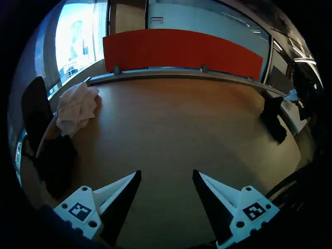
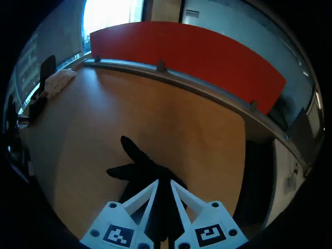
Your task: Fold towel
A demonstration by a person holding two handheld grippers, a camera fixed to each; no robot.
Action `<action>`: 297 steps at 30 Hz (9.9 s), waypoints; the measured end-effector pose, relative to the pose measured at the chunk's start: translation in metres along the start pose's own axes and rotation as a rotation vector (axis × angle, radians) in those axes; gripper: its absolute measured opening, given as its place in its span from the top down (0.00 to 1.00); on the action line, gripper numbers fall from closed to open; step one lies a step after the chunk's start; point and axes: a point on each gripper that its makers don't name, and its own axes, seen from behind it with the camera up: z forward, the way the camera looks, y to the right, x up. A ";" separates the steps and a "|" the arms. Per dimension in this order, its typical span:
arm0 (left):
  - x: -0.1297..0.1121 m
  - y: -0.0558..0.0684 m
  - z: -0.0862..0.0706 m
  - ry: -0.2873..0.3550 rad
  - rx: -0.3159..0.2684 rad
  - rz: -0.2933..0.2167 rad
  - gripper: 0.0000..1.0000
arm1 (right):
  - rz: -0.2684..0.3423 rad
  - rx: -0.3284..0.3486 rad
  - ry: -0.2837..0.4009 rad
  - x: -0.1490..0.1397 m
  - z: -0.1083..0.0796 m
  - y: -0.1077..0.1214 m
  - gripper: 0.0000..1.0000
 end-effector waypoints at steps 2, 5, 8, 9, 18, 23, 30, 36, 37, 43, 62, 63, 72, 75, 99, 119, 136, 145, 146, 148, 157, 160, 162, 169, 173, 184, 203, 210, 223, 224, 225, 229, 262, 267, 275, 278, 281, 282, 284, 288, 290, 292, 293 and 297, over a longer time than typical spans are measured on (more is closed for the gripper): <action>0.000 0.001 0.000 0.000 -0.002 0.002 0.08 | -0.001 0.002 -0.009 -0.007 -0.002 -0.001 0.96; 0.000 0.003 0.000 0.000 -0.008 0.004 0.08 | -0.010 0.007 -0.027 -0.020 -0.007 -0.002 0.96; 0.000 0.005 0.001 -0.001 -0.012 0.006 0.08 | -0.028 0.005 -0.048 -0.033 -0.012 -0.003 0.96; -0.001 0.005 0.002 -0.002 -0.014 0.008 0.08 | -0.036 0.005 -0.055 -0.037 -0.014 -0.003 0.96; 0.001 0.007 0.002 0.000 -0.022 0.016 0.08 | -0.086 0.003 -0.112 -0.068 -0.025 -0.005 0.96; 0.001 0.008 0.002 0.003 -0.026 0.011 0.08 | -0.078 -0.001 -0.129 -0.082 -0.028 -0.008 0.96; 0.001 0.011 0.002 0.005 -0.030 0.017 0.08 | -0.051 -0.023 -0.167 -0.107 -0.032 -0.005 0.96; -0.002 0.011 0.000 0.000 -0.028 0.020 0.08 | -0.019 -0.027 -0.215 -0.137 -0.024 -0.010 0.96; -0.003 0.011 -0.001 -0.002 -0.027 0.021 0.08 | -0.015 -0.030 -0.223 -0.142 -0.023 -0.011 0.96; -0.004 0.009 -0.003 -0.008 -0.021 0.027 0.08 | 0.021 -0.062 -0.262 -0.165 -0.014 -0.006 0.96; -0.003 0.006 -0.001 -0.018 -0.008 0.035 0.08 | 0.079 -0.101 -0.353 -0.203 0.001 -0.002 0.95; -0.003 0.005 -0.001 -0.018 -0.007 0.036 0.08 | 0.082 -0.102 -0.352 -0.203 0.002 -0.002 0.94; -0.001 0.005 0.002 -0.016 -0.006 0.029 0.08 | 0.093 -0.113 -0.333 -0.201 -0.001 -0.005 0.87; 0.000 0.006 0.003 -0.015 -0.006 0.028 0.08 | 0.096 -0.118 -0.320 -0.199 -0.004 -0.007 0.81; 0.004 0.006 0.010 -0.010 -0.016 0.019 0.08 | 0.129 -0.226 -0.325 -0.200 -0.024 0.016 0.32; 0.006 0.005 0.008 -0.005 -0.010 0.021 0.08 | 0.196 -0.225 -0.200 -0.145 -0.011 0.024 0.32; 0.003 -0.008 0.002 -0.014 0.040 -0.005 0.08 | 0.202 -0.147 -0.158 -0.093 0.042 0.019 0.37; 0.000 -0.013 0.000 -0.025 0.060 -0.010 0.08 | 0.236 -0.115 -0.163 -0.089 0.061 0.014 0.63; 0.001 -0.013 0.000 -0.026 0.062 -0.010 0.08 | 0.239 -0.112 -0.163 -0.089 0.062 0.014 0.70; 0.000 -0.014 0.000 -0.027 0.064 -0.011 0.08 | 0.243 -0.110 -0.160 -0.088 0.064 0.014 0.80; 0.001 -0.013 0.002 -0.030 0.065 -0.011 0.08 | 0.217 -0.113 -0.130 -0.079 0.068 0.016 0.94; 0.003 -0.012 0.003 -0.029 0.065 -0.009 0.08 | 0.202 -0.105 -0.105 -0.072 0.068 0.013 0.94; 0.003 -0.012 0.004 -0.028 0.065 -0.008 0.08 | 0.194 -0.099 -0.090 -0.068 0.067 0.011 0.94; 0.005 -0.011 0.004 -0.024 0.063 -0.006 0.08 | 0.186 -0.109 -0.103 -0.073 0.066 0.013 0.94; 0.005 -0.011 0.004 -0.024 0.063 -0.006 0.08 | 0.191 -0.117 -0.104 -0.073 0.065 0.013 0.83; 0.005 -0.010 0.005 -0.020 0.060 -0.008 0.08 | 0.196 -0.153 -0.074 -0.067 0.059 0.016 0.24; 0.003 -0.014 -0.003 -0.025 0.075 -0.002 0.08 | 0.196 -0.124 -0.059 -0.066 0.080 -0.004 0.18; -0.001 -0.018 -0.008 -0.036 0.089 0.006 0.08 | 0.195 -0.122 -0.081 -0.079 0.092 -0.003 0.19; 0.001 -0.016 -0.008 -0.037 0.089 0.016 0.08 | 0.212 -0.119 -0.052 -0.076 0.091 -0.005 0.19; 0.002 -0.015 -0.007 -0.034 0.087 0.015 0.08 | 0.213 -0.120 -0.042 -0.073 0.089 -0.006 0.19; 0.002 -0.014 -0.007 -0.033 0.085 0.014 0.08 | 0.214 -0.121 -0.036 -0.071 0.086 -0.006 0.19; 0.003 -0.011 -0.005 -0.025 0.076 0.010 0.08 | 0.220 -0.124 -0.021 -0.068 0.078 -0.010 0.18; 0.001 -0.008 -0.013 -0.011 0.050 0.025 0.08 | 0.272 -0.158 0.014 -0.116 0.046 -0.051 0.18; 0.001 -0.009 -0.015 -0.010 0.052 0.030 0.08 | 0.267 -0.160 -0.005 -0.126 0.052 -0.049 0.18; -0.006 -0.011 -0.020 -0.019 0.064 0.032 0.08 | 0.261 -0.156 -0.045 -0.143 0.062 -0.044 0.18; -0.007 -0.011 -0.021 -0.020 0.067 0.027 0.08 | 0.260 -0.149 -0.056 -0.148 0.065 -0.044 0.18; -0.007 -0.011 -0.021 -0.018 0.067 0.022 0.08 | 0.261 -0.147 -0.060 -0.149 0.065 -0.045 0.18; -0.007 -0.011 -0.021 -0.017 0.066 0.022 0.08 | 0.262 -0.147 -0.057 -0.147 0.064 -0.045 0.18; -0.006 -0.010 -0.021 -0.015 0.066 0.022 0.08 | 0.266 -0.147 -0.046 -0.142 0.061 -0.046 0.18; -0.004 -0.010 -0.019 -0.008 0.064 0.016 0.08 | 0.280 -0.154 0.002 -0.127 0.047 -0.047 0.18; -0.003 -0.010 -0.017 -0.004 0.061 0.009 0.08 | 0.290 -0.159 0.030 -0.119 0.039 -0.046 0.18; -0.001 -0.010 -0.015 -0.001 0.058 0.004 0.08 | 0.306 -0.164 0.059 -0.111 0.031 -0.044 0.18; -0.001 -0.010 -0.014 0.001 0.056 0.001 0.08 | 0.314 -0.167 0.072 -0.107 0.027 -0.043 0.18; 0.002 -0.010 -0.012 0.008 0.051 -0.003 0.08 | 0.346 -0.174 0.129 -0.091 0.014 -0.039 0.18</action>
